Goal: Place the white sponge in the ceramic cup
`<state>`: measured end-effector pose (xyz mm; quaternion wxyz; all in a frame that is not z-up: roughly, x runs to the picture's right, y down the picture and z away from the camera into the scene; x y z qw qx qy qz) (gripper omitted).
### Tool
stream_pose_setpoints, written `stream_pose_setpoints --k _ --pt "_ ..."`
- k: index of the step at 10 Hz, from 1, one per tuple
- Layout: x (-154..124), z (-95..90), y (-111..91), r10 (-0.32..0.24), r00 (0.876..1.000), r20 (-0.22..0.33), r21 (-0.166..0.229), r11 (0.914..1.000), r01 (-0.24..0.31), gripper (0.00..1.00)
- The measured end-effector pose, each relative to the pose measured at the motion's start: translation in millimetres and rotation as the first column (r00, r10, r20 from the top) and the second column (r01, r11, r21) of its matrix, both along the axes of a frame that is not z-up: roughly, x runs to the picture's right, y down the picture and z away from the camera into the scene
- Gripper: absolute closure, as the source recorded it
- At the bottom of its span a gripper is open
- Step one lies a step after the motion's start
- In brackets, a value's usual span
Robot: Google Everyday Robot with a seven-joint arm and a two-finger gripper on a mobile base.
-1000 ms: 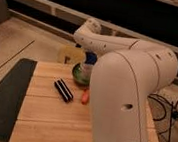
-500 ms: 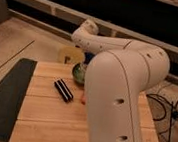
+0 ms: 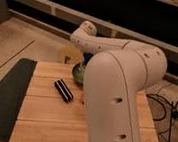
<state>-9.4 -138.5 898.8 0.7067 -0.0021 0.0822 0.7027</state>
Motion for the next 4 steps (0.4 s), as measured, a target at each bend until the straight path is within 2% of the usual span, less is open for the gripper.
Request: stream_pose_setpoints --k 4 --pt "-10 -17.7 2 0.012 0.998 0.063 -0.027 0.9996 -0.010 0.20"
